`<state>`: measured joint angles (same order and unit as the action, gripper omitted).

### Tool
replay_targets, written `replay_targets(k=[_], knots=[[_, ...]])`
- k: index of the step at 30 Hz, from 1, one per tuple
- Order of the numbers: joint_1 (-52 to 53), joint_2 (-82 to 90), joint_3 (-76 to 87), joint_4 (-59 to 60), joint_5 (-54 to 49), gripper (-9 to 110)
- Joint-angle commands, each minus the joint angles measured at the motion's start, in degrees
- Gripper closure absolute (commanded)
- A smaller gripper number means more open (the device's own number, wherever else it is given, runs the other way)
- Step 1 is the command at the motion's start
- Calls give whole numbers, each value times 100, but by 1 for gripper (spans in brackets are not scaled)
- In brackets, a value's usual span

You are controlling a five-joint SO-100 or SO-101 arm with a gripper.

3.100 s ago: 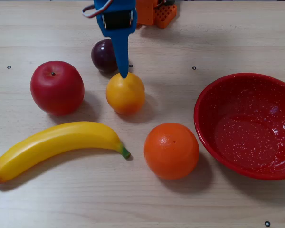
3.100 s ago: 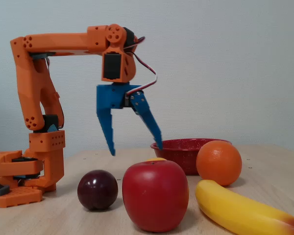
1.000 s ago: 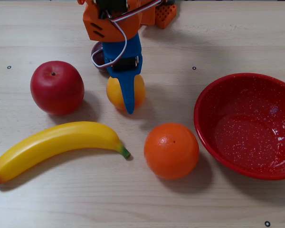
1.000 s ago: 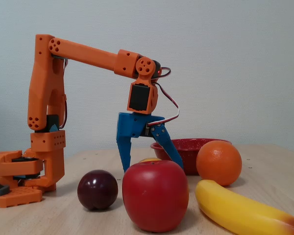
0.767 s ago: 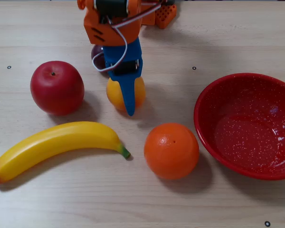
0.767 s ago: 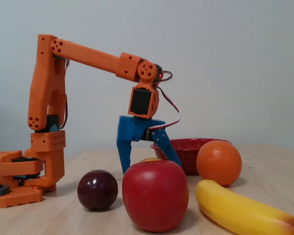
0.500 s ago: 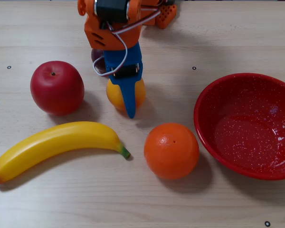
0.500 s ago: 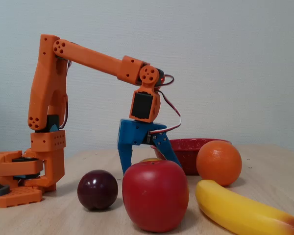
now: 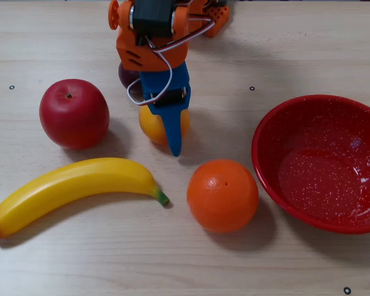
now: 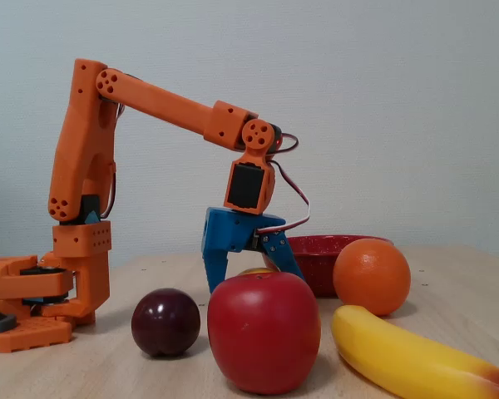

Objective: Put peach in the red bowl.

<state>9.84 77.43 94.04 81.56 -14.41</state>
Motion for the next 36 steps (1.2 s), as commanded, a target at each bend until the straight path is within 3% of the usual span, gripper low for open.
replay_targets(k=[1, 13, 18, 21, 29, 36], knots=[[-97, 229, -360, -88, -105, 62], [-123, 185, -387, -105, -105, 73], [-132, 149, -387, -88, -105, 95], [-141, 114, -378, -18, -158, 102], [-88, 114, 0, -598, -642, 102], [-44, 290, -237, -343, -466, 102]])
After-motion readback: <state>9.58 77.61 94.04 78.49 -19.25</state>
